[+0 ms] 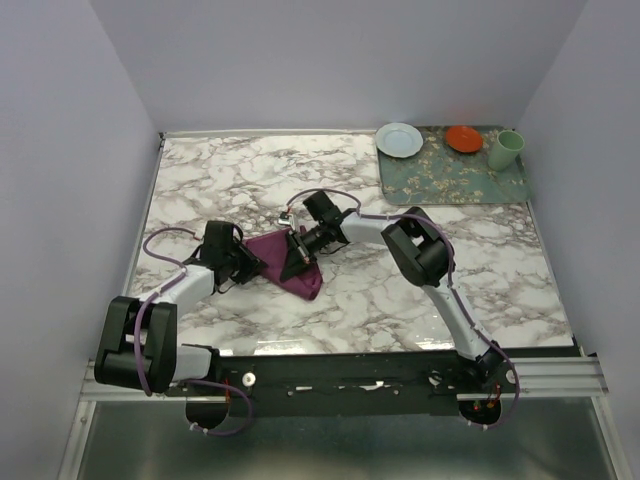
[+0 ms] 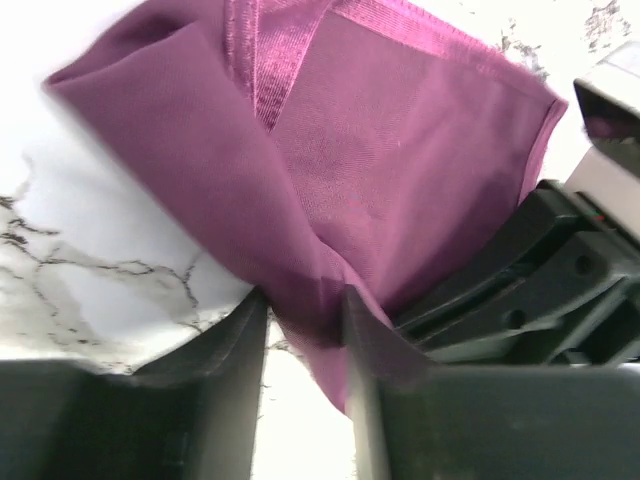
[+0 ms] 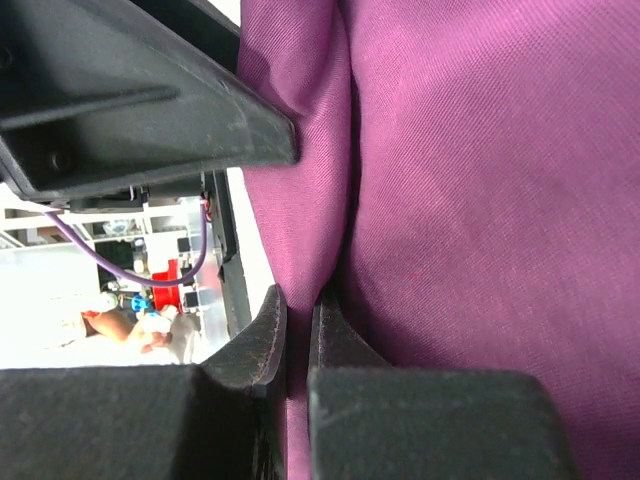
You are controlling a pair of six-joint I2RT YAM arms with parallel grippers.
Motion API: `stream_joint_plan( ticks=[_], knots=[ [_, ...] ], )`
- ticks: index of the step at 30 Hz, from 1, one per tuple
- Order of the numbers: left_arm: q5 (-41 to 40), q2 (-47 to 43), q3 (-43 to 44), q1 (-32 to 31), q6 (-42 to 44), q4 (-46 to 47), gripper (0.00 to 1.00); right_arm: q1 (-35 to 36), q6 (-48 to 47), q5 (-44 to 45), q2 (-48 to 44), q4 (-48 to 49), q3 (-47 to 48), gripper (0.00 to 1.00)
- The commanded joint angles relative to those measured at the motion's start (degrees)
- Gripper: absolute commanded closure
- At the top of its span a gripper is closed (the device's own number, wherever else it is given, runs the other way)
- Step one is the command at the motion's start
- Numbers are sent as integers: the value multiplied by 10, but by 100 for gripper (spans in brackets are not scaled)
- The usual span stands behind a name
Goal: Fold the napkin, place the utensils inside, and roll it up
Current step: Roll the napkin with the utensil
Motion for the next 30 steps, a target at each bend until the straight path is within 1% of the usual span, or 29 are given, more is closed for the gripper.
stream_joint_plan(
  ticks=[1,4,5,6,7,9,10,11,12,13,14,15,16,18,19,21,22,23,25,30],
  knots=[
    [-33,9,-1,0,13,-37,78,6,-21,27,23,-35,-13,92],
    [-30,9,5,-1,20,-47,85,5,-42,62,15,-60,-3,89],
    [-26,10,8,-1,20,-49,95,5,-49,72,12,-88,8,87],
    [-25,10,11,-1,20,-51,100,6,-55,84,9,-102,15,84],
    [-24,10,11,-1,19,-59,100,6,-66,112,-3,-113,17,81],
    [-20,8,11,-1,18,-59,100,8,-76,142,-18,-156,32,71],
    [-17,8,12,-1,15,-63,100,9,-84,183,-39,-168,35,67],
    [-14,10,12,0,15,-64,100,13,-89,209,-49,-203,42,60],
    [-13,10,18,-1,16,-67,100,17,-97,238,-60,-225,61,57],
    [-12,10,19,-1,16,-71,100,23,-112,296,-70,-246,72,53],
    [-8,11,20,-1,15,-71,100,37,-119,322,-88,-277,80,49],
    [-7,12,24,-1,15,-72,100,45,-122,350,-95,-290,88,47],
    [-6,14,26,-2,16,-77,100,65,-128,406,-102,-300,100,46],
    [-4,18,34,-1,18,-83,100,87,-134,466,-116,-320,108,44],
    [-4,21,37,-2,19,-90,100,97,-130,533,-121,-322,110,43],
    [1,27,45,-2,20,-94,100,128,-131,592,-133,-315,103,43],
    [2,30,47,-2,20,-100,100,139,-131,646,-137,-309,99,43],
    [4,34,48,-2,20,-102,100,159,-133,661,-139,-300,96,42],
    [7,40,52,-1,18,-110,100,174,-131,704,-136,-299,101,42],
    [7,46,62,-1,13,-118,100,210,-131,758,-132,-273,88,42]
  ],
)
